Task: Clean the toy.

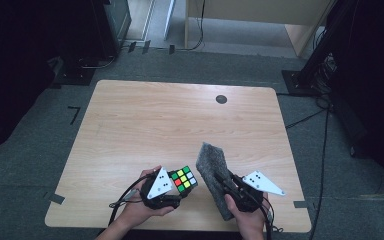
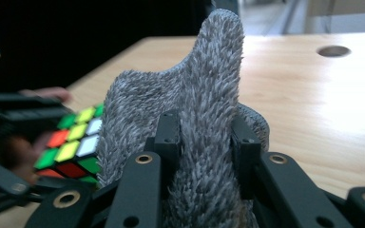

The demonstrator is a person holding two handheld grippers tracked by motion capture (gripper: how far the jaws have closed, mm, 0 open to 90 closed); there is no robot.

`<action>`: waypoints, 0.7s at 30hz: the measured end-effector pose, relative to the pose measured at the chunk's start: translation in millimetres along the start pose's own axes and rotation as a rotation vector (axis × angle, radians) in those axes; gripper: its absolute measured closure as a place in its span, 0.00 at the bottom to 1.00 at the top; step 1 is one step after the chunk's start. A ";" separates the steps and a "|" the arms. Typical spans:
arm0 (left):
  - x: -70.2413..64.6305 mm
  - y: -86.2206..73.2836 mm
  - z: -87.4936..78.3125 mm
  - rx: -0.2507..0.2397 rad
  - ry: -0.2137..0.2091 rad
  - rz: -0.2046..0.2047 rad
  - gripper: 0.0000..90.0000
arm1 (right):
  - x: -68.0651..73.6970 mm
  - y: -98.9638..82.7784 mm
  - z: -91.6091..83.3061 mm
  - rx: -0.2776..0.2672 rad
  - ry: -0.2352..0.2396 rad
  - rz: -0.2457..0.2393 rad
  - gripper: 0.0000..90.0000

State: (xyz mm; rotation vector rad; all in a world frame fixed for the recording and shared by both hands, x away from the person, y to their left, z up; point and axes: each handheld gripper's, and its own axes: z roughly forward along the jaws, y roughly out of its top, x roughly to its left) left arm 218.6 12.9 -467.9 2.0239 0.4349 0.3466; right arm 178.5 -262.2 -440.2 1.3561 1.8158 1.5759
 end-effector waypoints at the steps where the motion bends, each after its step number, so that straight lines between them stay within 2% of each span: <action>1: -0.3 -0.8 -1.1 -0.022 -0.013 0.008 0.38 | 0.6 0.2 -0.7 -0.009 0.024 0.007 0.80; 2: -0.3 -0.8 -1.1 -0.022 -0.013 0.008 0.38 | 0.6 0.2 -0.7 -0.009 0.024 0.007 0.80; 3: -2.3 -2.2 -3.5 -0.074 -0.040 0.032 0.38 | 1.9 -0.2 -0.4 -0.017 0.077 0.020 0.80; 7: -5.9 -1.2 -7.9 -0.137 -0.061 0.060 0.38 | 5.8 -5.3 8.6 0.031 0.199 0.058 0.80; 8: -5.9 -1.2 -7.9 -0.137 -0.061 0.060 0.38 | 5.8 -5.3 8.6 0.031 0.199 0.058 0.80; 9: -6.9 0.0 -11.1 -0.153 -0.060 0.073 0.38 | 8.1 -9.6 15.3 0.080 0.211 0.052 0.80; 11: -6.5 0.5 -13.1 -0.163 -0.057 0.076 0.38 | 7.8 -12.5 20.0 0.117 0.165 0.034 0.80; 12: -6.5 0.5 -13.1 -0.163 -0.057 0.076 0.38 | 7.8 -12.5 20.0 0.117 0.165 0.034 0.80; 13: -5.7 1.0 -14.1 -0.173 -0.058 0.067 0.38 | 6.1 -14.2 23.4 0.165 0.096 -0.016 0.81; 14: -4.9 1.7 -14.6 -0.181 -0.058 0.059 0.38 | 6.1 -14.2 23.4 0.165 0.096 -0.016 0.81; 15: -3.7 2.7 -14.3 -0.166 -0.050 0.056 0.38 | 2.7 -13.9 22.5 0.166 0.078 0.002 0.81; 17: -3.5 2.3 -13.4 -0.153 -0.043 0.058 0.38 | 1.3 -12.2 20.2 0.148 0.087 0.015 0.80; 18: -3.6 0.5 -11.0 -0.128 -0.041 0.066 0.38 | 1.6 -7.3 12.4 0.079 0.127 0.037 0.80; 19: -3.6 0.5 -11.0 -0.128 -0.041 0.066 0.38 | 3.2 -4.8 8.0 0.040 0.158 0.045 0.80; 20: -5.0 -0.3 -8.8 -0.118 -0.046 0.070 0.38 | 5.7 -2.7 4.4 0.007 0.186 0.047 0.80; 21: -5.0 -0.3 -8.8 -0.118 -0.046 0.070 0.38 | 5.7 -2.7 4.4 0.007 0.186 0.047 0.80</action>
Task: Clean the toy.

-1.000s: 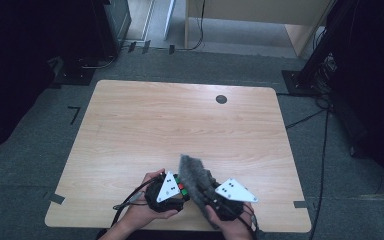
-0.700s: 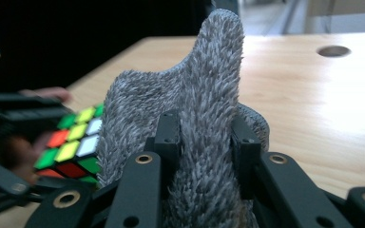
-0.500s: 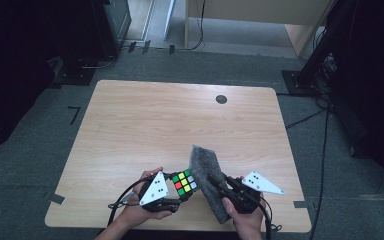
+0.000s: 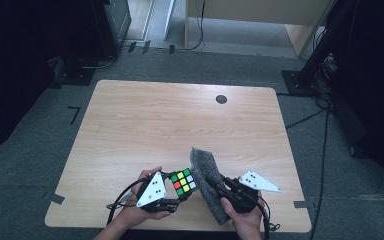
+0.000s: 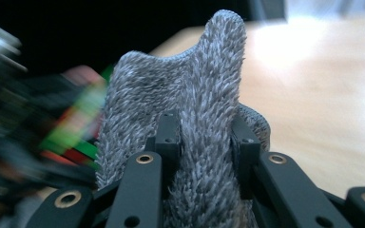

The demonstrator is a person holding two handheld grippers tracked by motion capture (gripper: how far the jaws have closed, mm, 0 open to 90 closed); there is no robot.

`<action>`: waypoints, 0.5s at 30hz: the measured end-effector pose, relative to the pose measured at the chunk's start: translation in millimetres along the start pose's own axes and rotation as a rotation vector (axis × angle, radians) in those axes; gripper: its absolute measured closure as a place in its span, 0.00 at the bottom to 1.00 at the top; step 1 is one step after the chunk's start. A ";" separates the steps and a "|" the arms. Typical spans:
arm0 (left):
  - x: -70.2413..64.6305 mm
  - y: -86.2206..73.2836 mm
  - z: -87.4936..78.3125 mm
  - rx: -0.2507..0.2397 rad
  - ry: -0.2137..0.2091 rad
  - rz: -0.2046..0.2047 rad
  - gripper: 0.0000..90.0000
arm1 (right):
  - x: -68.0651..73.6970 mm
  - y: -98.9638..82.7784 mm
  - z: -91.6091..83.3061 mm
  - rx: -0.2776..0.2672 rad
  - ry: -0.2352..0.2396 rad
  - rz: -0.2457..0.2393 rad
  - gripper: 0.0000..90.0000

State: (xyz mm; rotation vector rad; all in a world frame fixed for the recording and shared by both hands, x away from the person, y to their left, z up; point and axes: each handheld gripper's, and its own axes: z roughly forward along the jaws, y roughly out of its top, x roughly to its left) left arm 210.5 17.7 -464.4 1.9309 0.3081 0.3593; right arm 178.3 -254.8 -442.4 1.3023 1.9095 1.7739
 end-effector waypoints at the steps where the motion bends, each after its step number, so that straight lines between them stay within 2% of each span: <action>1: -1.2 0.3 0.5 -0.003 -0.007 0.003 0.38 | 6.1 1.1 -1.5 -0.022 0.038 -0.011 0.80; 3: -5.2 2.9 -1.2 -0.030 -0.025 0.017 0.38 | 8.7 -1.8 3.2 0.012 0.041 -0.030 0.80; 6: -5.8 3.7 -2.3 -0.031 -0.017 0.026 0.38 | 6.4 -5.9 8.2 0.038 0.020 -0.019 0.80; 7: -3.5 4.1 -4.0 -0.044 -0.021 0.011 0.38 | 0.7 -7.1 13.1 0.100 -0.020 -0.015 0.80; 8: -2.3 4.8 -4.8 -0.053 -0.023 0.000 0.38 | -1.4 -8.5 15.1 0.128 -0.059 -0.026 0.80; 9: -2.3 4.8 -4.8 -0.053 -0.023 0.000 0.38 | -1.4 -8.5 15.1 0.128 -0.059 -0.026 0.80; 10: -0.8 5.6 -5.0 -0.051 -0.020 -0.006 0.38 | -5.1 -10.0 16.4 0.157 -0.092 -0.028 0.80; 12: -1.0 4.1 -3.5 -0.026 0.000 0.008 0.38 | -5.0 -7.2 11.9 0.121 -0.074 -0.017 0.80; 13: -1.4 2.7 -2.2 -0.010 0.008 0.015 0.38 | -3.4 -4.7 8.4 0.086 -0.067 -0.019 0.80; 15: -2.3 1.0 0.3 0.005 0.008 0.013 0.38 | 1.0 0.1 -0.1 0.008 -0.020 -0.019 0.80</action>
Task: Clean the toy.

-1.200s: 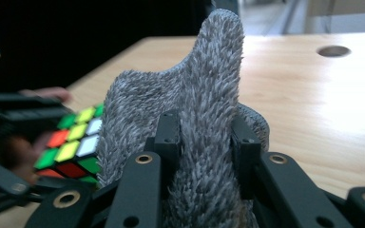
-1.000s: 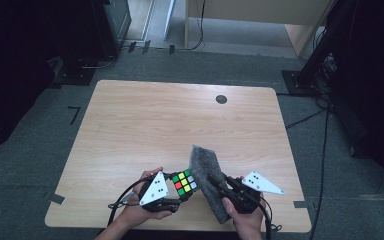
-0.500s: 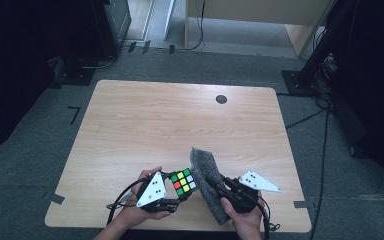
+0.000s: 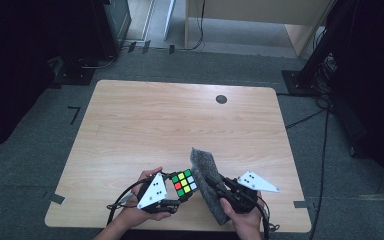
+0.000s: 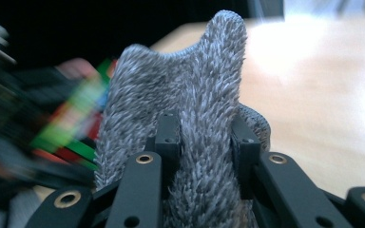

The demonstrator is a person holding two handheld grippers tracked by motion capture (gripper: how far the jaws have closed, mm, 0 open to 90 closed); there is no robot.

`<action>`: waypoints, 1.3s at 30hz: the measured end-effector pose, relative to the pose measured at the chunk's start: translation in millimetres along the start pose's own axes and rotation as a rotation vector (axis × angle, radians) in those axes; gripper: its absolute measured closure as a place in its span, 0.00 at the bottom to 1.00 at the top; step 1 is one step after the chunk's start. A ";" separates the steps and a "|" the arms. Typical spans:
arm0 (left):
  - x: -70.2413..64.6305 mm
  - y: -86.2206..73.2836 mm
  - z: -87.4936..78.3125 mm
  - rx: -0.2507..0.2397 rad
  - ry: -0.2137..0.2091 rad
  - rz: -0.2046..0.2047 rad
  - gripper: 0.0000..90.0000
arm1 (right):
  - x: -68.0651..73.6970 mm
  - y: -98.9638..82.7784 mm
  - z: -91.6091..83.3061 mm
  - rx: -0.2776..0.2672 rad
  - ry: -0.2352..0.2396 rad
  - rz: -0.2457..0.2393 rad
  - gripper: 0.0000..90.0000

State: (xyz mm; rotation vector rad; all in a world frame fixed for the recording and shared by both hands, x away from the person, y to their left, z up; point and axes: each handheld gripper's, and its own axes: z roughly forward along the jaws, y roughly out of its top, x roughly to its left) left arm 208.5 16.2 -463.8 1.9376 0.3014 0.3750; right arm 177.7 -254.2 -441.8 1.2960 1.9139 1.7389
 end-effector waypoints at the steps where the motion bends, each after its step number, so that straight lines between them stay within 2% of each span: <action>1: -0.8 0.1 0.8 -0.001 -0.006 0.001 0.38 | 2.5 1.7 -2.9 -0.024 0.020 0.008 0.80; 2: -2.0 0.6 1.2 -0.006 -0.013 0.001 0.38 | 4.7 2.4 -4.0 -0.035 0.037 0.005 0.80; 5: -4.0 2.6 0.2 -0.023 -0.026 0.005 0.38 | 8.4 0.5 -0.9 -0.014 0.053 -0.014 0.80; 6: -4.5 3.8 -1.2 -0.024 -0.022 0.013 0.38 | 8.6 -4.6 5.9 0.022 0.041 -0.014 0.80; 8: -2.2 3.8 -3.8 -0.039 -0.028 0.004 0.38 | 3.0 -7.1 10.8 0.059 0.032 0.028 0.80; 9: -2.2 3.8 -3.8 -0.039 -0.028 0.004 0.38 | 3.0 -7.1 10.8 0.059 0.032 0.028 0.80; 11: 0.7 4.9 -6.2 -0.064 -0.033 -0.015 0.38 | -2.8 -9.5 15.8 0.128 -0.018 0.016 0.80; 13: 2.4 5.9 -7.1 -0.073 -0.028 -0.027 0.38 | -6.5 -11.6 18.5 0.173 -0.063 0.004 0.81; 15: 2.7 3.3 -5.0 -0.035 -0.002 -0.010 0.38 | -5.8 -7.4 12.1 0.112 -0.058 0.007 0.80; 18: 2.7 1.8 -2.8 -0.022 -0.001 -0.016 0.38 | 1.7 -1.2 0.2 -0.006 0.000 -0.001 0.80; 19: 2.3 1.8 -2.1 -0.024 -0.006 -0.021 0.38 | 1.7 -1.2 0.2 -0.006 0.000 -0.001 0.80; 20: 0.7 3.0 -1.9 -0.034 -0.024 -0.025 0.38 | 7.8 -0.6 -1.2 -0.021 0.027 -0.018 0.80; 22: 0.0 3.8 -2.0 -0.036 -0.032 -0.024 0.38 | 9.3 -1.8 1.2 -0.006 0.034 -0.030 0.80; 24: 0.5 2.8 -2.2 -0.016 -0.024 -0.014 0.38 | 6.4 -7.2 8.9 0.038 0.033 0.005 0.80; 25: 0.5 2.8 -2.2 -0.016 -0.024 -0.014 0.38 | 6.4 -7.2 8.9 0.038 0.033 0.005 0.80; 26: 1.7 2.2 -2.7 -0.025 -0.028 -0.023 0.38 | 0.8 -8.5 14.0 0.091 0.022 0.019 0.80; 27: 3.2 2.4 -3.5 -0.031 -0.033 -0.034 0.38 | 0.8 -8.5 14.0 0.091 0.022 0.019 0.80; 30: 5.1 2.7 -4.3 -0.048 -0.036 -0.049 0.38 | -5.2 -11.1 19.0 0.166 -0.026 0.015 0.80; 31: 5.7 2.7 -4.5 -0.050 -0.038 -0.052 0.38 | -6.5 -11.2 19.4 0.171 -0.034 0.014 0.80; 33: 6.2 1.6 -3.9 -0.038 -0.036 -0.049 0.38 | -6.7 -8.4 13.9 0.123 -0.047 0.008 0.80; 34: 6.2 1.6 -3.9 -0.038 -0.036 -0.049 0.38 | -6.7 -8.4 13.9 0.123 -0.047 0.008 0.80; 35: 6.0 1.1 -3.2 -0.031 -0.033 -0.045 0.38 | -5.6 -6.5 10.1 0.083 -0.030 0.009 0.80; 36: 5.6 0.6 -2.4 -0.025 -0.033 -0.043 0.38 | -0.5 -3.2 3.5 0.015 0.010 0.001 0.79; 37: 5.1 0.4 -1.7 -0.021 -0.036 -0.044 0.38 | -0.5 -3.2 3.5 0.015 0.010 0.001 0.79; 38: 4.3 0.5 -1.2 -0.022 -0.040 -0.043 0.38 | 6.1 -2.7 2.4 -0.004 0.040 -0.027 0.79; 39: 3.5 1.1 -1.1 -0.027 -0.045 -0.044 0.38 | 6.1 -2.7 2.4 -0.004 0.040 -0.027 0.79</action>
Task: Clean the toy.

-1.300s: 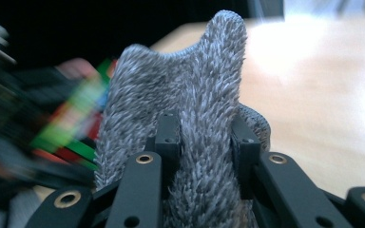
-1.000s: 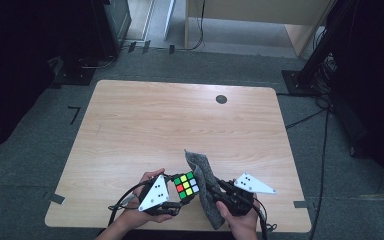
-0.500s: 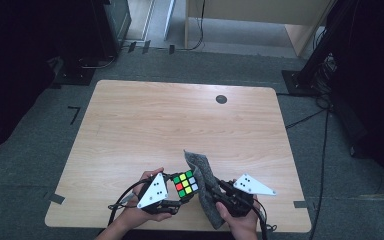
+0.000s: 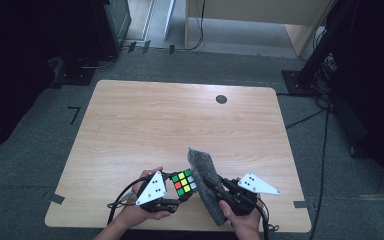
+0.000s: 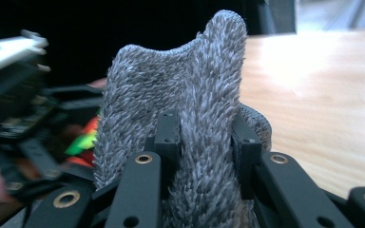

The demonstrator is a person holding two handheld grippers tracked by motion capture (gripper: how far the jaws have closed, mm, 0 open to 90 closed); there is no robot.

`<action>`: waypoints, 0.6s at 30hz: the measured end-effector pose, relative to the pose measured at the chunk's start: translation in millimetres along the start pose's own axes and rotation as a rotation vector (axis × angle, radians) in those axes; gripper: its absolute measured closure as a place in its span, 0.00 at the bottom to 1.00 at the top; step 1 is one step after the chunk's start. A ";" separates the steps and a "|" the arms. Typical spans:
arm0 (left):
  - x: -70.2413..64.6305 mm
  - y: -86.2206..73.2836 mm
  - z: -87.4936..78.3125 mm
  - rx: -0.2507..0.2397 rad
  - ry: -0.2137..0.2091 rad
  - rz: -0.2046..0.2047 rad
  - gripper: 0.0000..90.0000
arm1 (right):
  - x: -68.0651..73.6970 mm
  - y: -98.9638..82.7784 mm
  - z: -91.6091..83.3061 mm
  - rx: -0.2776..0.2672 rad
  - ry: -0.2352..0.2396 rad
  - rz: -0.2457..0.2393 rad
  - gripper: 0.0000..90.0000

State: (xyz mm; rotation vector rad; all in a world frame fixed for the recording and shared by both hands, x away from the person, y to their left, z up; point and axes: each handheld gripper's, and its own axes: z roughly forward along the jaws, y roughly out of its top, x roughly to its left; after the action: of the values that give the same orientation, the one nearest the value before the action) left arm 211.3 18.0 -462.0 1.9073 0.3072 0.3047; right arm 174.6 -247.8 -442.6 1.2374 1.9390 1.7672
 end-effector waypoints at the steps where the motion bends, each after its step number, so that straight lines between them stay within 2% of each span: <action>1: -0.8 0.7 -0.4 -0.001 -0.004 0.000 0.38 | 2.4 -0.8 1.8 0.014 0.010 -0.011 0.79; 3: -1.1 0.8 -0.7 0.009 0.010 0.011 0.38 | 1.5 -3.7 5.6 0.029 0.008 0.006 0.80; 4: 0.5 1.3 -2.4 -0.008 0.004 -0.003 0.38 | -4.1 -4.8 9.6 0.074 0.005 0.044 0.80; 5: 0.5 1.3 -2.4 -0.008 0.004 -0.003 0.38 | -4.1 -4.8 9.6 0.074 0.005 0.044 0.80; 6: 1.4 2.3 -3.7 -0.023 0.003 -0.013 0.38 | -9.5 -8.0 13.4 0.133 -0.048 0.028 0.80; 8: 3.4 4.8 -6.7 -0.052 -0.001 -0.036 0.38 | -11.5 -8.9 14.0 0.143 -0.066 0.029 0.80; 9: 4.6 5.7 -8.3 -0.064 -0.003 -0.047 0.38 | -13.2 -9.2 14.0 0.142 -0.070 0.047 0.80; 10: 7.1 6.2 -10.6 -0.084 -0.006 -0.073 0.38 | -14.5 -9.2 13.9 0.132 -0.057 0.070 0.80; 11: 7.1 6.2 -10.6 -0.084 -0.006 -0.073 0.38 | -14.5 -9.2 13.9 0.132 -0.057 0.070 0.80; 13: 10.2 5.7 -11.5 -0.103 -0.002 -0.110 0.38 | -9.2 -13.1 19.4 0.151 -0.021 0.082 0.80; 14: 10.2 5.7 -11.5 -0.103 -0.002 -0.110 0.38 | -9.2 -13.1 19.4 0.151 -0.021 0.082 0.80; 15: 10.6 5.1 -11.7 -0.104 0.001 -0.115 0.38 | -1.9 -17.4 25.4 0.177 0.012 0.076 0.80; 17: 10.3 4.9 -11.9 -0.104 0.004 -0.114 0.38 | 2.4 -19.3 28.4 0.190 0.029 0.068 0.80; 18: 10.3 4.8 -12.2 -0.106 0.005 -0.113 0.38 | 10.2 -23.0 33.4 0.213 0.052 0.045 0.80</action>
State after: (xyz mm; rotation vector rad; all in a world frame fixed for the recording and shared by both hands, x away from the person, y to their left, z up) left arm 216.9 30.7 -452.7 1.7774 0.3931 0.2461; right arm 181.3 -215.1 -467.8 1.3235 2.1936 1.6637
